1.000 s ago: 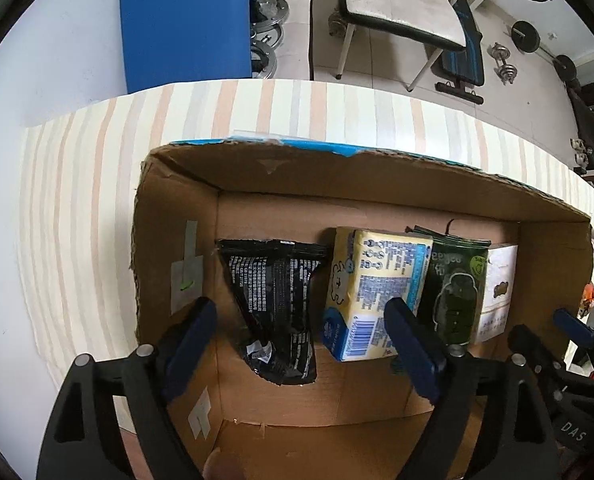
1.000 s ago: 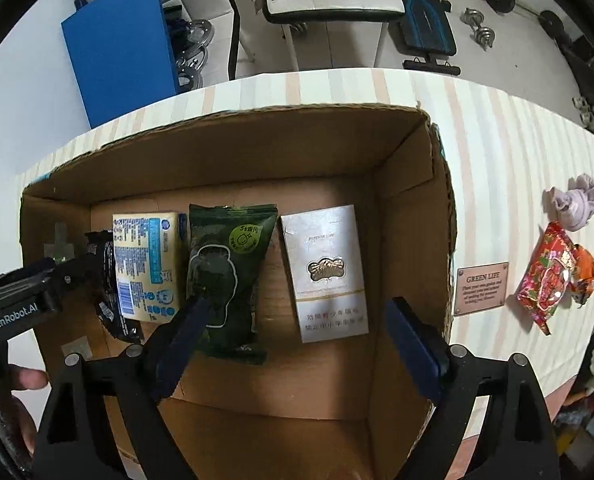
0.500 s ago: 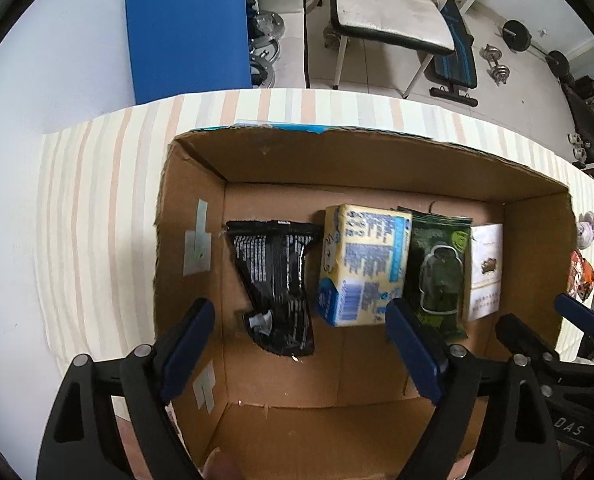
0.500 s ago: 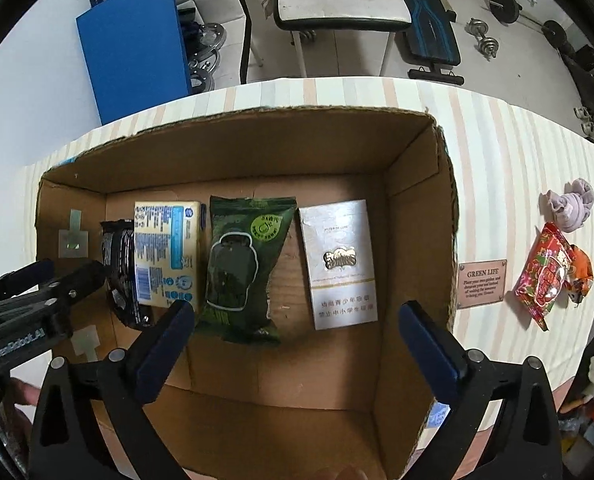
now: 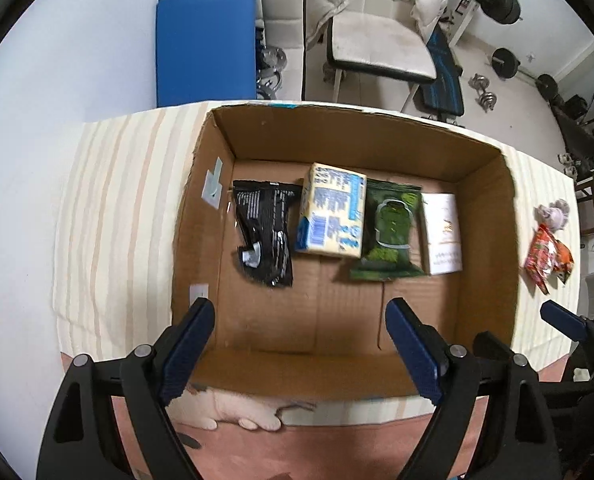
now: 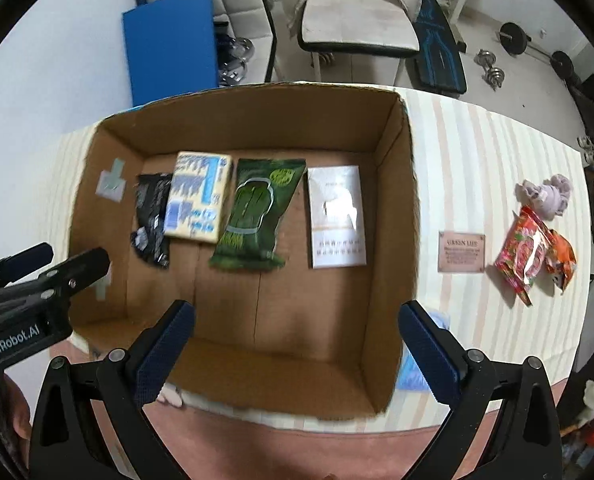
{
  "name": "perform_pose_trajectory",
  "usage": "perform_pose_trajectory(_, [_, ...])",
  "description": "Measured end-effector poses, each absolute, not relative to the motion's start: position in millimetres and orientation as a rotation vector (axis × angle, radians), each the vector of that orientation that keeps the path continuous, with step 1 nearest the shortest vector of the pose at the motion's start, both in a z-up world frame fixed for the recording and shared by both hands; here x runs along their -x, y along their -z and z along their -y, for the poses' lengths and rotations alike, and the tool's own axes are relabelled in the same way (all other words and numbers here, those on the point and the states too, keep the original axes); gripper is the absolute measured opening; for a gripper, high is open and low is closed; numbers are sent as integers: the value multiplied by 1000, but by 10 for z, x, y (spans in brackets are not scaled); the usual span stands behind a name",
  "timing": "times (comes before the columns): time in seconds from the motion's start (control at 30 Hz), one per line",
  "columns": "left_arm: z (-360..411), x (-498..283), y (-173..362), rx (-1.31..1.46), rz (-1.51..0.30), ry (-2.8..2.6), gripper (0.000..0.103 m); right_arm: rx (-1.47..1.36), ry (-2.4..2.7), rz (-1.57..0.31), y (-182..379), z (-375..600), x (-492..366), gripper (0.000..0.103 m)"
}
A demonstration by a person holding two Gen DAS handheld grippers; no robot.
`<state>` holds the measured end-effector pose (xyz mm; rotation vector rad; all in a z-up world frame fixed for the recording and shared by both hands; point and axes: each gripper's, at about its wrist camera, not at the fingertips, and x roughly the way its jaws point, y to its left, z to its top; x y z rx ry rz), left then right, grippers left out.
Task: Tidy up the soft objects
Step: 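Withdraw both tools from the box toward the red and orange bags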
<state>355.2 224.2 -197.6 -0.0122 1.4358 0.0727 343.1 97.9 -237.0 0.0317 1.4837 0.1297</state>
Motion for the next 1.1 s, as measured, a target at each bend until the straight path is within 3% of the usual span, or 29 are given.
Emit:
perform_pose_trajectory(0.37, [-1868,-2987,1354,14,-1303,-38,87,-126,-192,-1384,1783,-672,-2781,103])
perform_pose_trajectory(0.63, [-1010,-3061,1155,-98,-1237,94,87,-262,-129,-1301,1472,150,-2533,103])
perform_pose_trajectory(0.87, [70,-3395,1542,-194,-1317,237,87,-310,81,-1332,1622,1505,-2523,103])
perform_pose_trajectory(1.1, [1080,-3799,2381,-257,-1483,288,87,-311,182,-1426,2071,2809,-2973,103])
